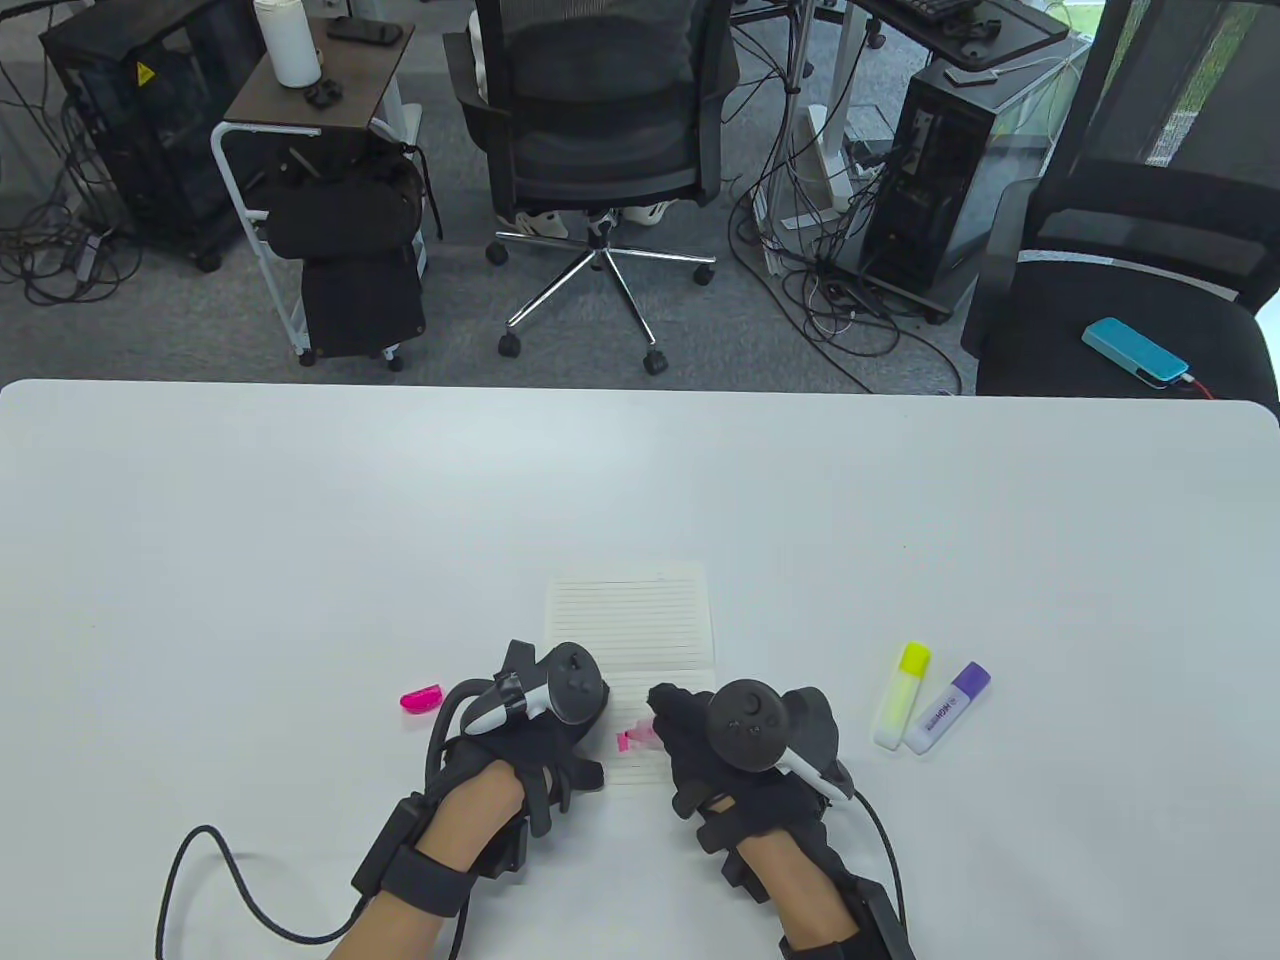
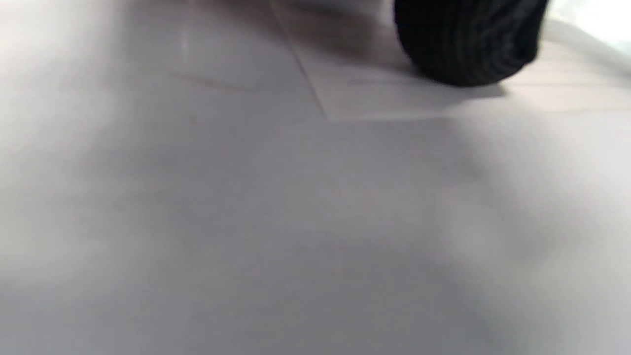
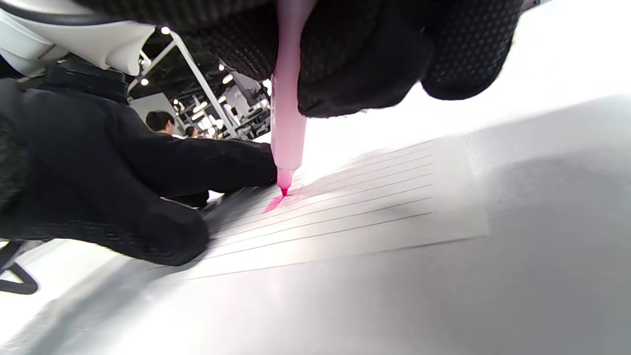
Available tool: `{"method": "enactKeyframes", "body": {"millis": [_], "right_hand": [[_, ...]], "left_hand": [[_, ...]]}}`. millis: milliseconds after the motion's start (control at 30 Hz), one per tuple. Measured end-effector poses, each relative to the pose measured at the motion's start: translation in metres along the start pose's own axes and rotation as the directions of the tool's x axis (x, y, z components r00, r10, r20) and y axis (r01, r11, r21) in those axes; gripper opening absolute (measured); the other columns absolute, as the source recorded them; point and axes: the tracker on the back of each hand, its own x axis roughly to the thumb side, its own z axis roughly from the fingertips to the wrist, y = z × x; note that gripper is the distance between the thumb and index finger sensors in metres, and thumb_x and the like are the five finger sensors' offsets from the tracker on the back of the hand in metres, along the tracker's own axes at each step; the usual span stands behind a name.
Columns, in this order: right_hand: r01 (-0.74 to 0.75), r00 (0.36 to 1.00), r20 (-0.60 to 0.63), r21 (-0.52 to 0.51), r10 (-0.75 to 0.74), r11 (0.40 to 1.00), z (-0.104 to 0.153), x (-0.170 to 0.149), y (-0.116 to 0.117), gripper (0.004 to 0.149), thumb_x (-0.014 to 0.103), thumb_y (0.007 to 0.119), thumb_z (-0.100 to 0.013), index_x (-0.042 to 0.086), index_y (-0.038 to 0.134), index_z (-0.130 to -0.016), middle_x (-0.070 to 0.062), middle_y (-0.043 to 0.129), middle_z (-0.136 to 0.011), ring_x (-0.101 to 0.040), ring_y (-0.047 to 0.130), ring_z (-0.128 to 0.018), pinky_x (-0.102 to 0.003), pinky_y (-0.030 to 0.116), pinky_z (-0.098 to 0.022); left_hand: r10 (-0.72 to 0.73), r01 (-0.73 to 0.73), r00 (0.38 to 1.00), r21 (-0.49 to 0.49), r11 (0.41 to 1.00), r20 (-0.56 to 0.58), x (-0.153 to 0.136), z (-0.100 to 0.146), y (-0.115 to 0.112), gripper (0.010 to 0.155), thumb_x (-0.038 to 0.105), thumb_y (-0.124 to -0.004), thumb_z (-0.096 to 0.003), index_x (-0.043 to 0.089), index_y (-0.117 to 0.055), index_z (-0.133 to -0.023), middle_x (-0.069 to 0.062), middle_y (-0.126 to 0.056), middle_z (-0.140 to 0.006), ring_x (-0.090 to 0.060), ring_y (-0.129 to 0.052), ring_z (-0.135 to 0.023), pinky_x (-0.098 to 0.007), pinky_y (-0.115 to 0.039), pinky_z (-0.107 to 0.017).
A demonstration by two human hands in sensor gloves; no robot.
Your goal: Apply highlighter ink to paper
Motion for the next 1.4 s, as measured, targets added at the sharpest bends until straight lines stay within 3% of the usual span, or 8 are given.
{"method": "enactKeyframes", "body": {"millis": [100, 433, 567, 733, 867, 1033, 1167, 1400], "right_hand": [[0.032, 0.999, -0.003, 0.061, -0.032, 0.998, 0.0017, 0.0019, -0.0033, 0.040, 0.031, 0.075, -0.065, 0.017, 0.075, -0.101, -0.017, 0.091, -0.074, -0.029, 0.093, -0.040, -0.057, 0.075, -0.057], [0.018, 1.000, -0.005, 0.063, -0.018, 0.998, 0.0028, 0.0022, -0.0045, 0.039, 0.032, 0.075, -0.064, 0.017, 0.075, -0.101, -0.017, 0.091, -0.073, -0.028, 0.093, -0.039, -0.057, 0.076, -0.057], [-0.022, 1.000, -0.014, -0.024, 0.022, 0.999, 0.0004, 0.0002, -0.0013, 0.040, 0.033, 0.073, -0.065, 0.018, 0.073, -0.103, -0.016, 0.090, -0.076, -0.028, 0.092, -0.041, -0.057, 0.075, -0.058], [0.027, 0.999, -0.018, 0.064, -0.026, 0.998, 0.0027, 0.0007, -0.0053, 0.039, 0.032, 0.075, -0.064, 0.017, 0.076, -0.101, -0.017, 0.091, -0.073, -0.028, 0.093, -0.038, -0.057, 0.076, -0.056], [-0.012, 1.000, -0.014, -0.012, 0.011, 1.000, 0.0012, 0.0005, -0.0018, 0.040, 0.032, 0.073, -0.065, 0.018, 0.073, -0.102, -0.016, 0.090, -0.075, -0.028, 0.092, -0.041, -0.057, 0.075, -0.057], [0.032, 0.999, -0.022, 0.074, -0.030, 0.997, 0.0026, 0.0002, -0.0059, 0.039, 0.032, 0.075, -0.064, 0.017, 0.076, -0.101, -0.017, 0.091, -0.073, -0.029, 0.093, -0.039, -0.057, 0.076, -0.057], [-0.014, 1.000, -0.017, -0.010, 0.014, 1.000, 0.0010, 0.0003, -0.0024, 0.040, 0.032, 0.073, -0.065, 0.018, 0.074, -0.102, -0.017, 0.090, -0.075, -0.028, 0.092, -0.041, -0.057, 0.075, -0.057], [0.019, 1.000, -0.021, 0.060, -0.018, 0.998, 0.0027, 0.0002, -0.0062, 0.039, 0.032, 0.075, -0.064, 0.017, 0.076, -0.100, -0.017, 0.091, -0.073, -0.029, 0.093, -0.039, -0.057, 0.076, -0.057]], "left_hand": [[-0.001, 0.001, 1.000, -0.001, 1.000, 0.000, 0.0001, 0.0001, 0.0000, 0.084, 0.055, -0.078, -0.0407, 0.038, -0.028, -0.106, 0.004, -0.010, -0.113, -0.033, -0.022, -0.104, -0.059, -0.033, -0.075], [-0.001, 0.001, 1.000, -0.002, 1.000, -0.001, 0.0001, 0.0000, 0.0000, 0.084, 0.055, -0.078, -0.0407, 0.038, -0.028, -0.106, 0.004, -0.010, -0.113, -0.033, -0.022, -0.104, -0.059, -0.033, -0.075], [-0.001, 0.001, 1.000, -0.001, 1.000, 0.000, 0.0000, 0.0000, -0.0001, 0.084, 0.055, -0.078, -0.0407, 0.038, -0.028, -0.106, 0.004, -0.010, -0.113, -0.033, -0.022, -0.104, -0.059, -0.033, -0.075], [-0.001, 0.001, 1.000, -0.003, 1.000, 0.000, 0.0000, -0.0001, -0.0001, 0.084, 0.055, -0.078, -0.0406, 0.038, -0.028, -0.106, 0.004, -0.010, -0.113, -0.033, -0.022, -0.104, -0.059, -0.033, -0.075], [-0.001, 0.001, 1.000, -0.002, 1.000, 0.000, -0.0001, -0.0001, -0.0002, 0.084, 0.055, -0.078, -0.0406, 0.038, -0.028, -0.106, 0.004, -0.010, -0.113, -0.033, -0.022, -0.104, -0.059, -0.033, -0.075], [-0.001, 0.001, 1.000, -0.003, 1.000, 0.000, -0.0001, -0.0001, -0.0002, 0.084, 0.055, -0.078, -0.0407, 0.038, -0.028, -0.106, 0.004, -0.010, -0.113, -0.032, -0.022, -0.104, -0.059, -0.033, -0.075], [-0.001, 0.001, 1.000, -0.004, 1.000, 0.000, -0.0001, 0.0000, -0.0003, 0.084, 0.055, -0.078, -0.0406, 0.038, -0.028, -0.106, 0.004, -0.010, -0.113, -0.033, -0.022, -0.104, -0.059, -0.033, -0.075], [-0.002, 0.002, 1.000, -0.004, 1.000, 0.000, -0.0001, 0.0000, -0.0002, 0.084, 0.055, -0.078, -0.0406, 0.038, -0.028, -0.106, 0.004, -0.010, -0.113, -0.033, -0.022, -0.104, -0.059, -0.033, -0.075]]}}
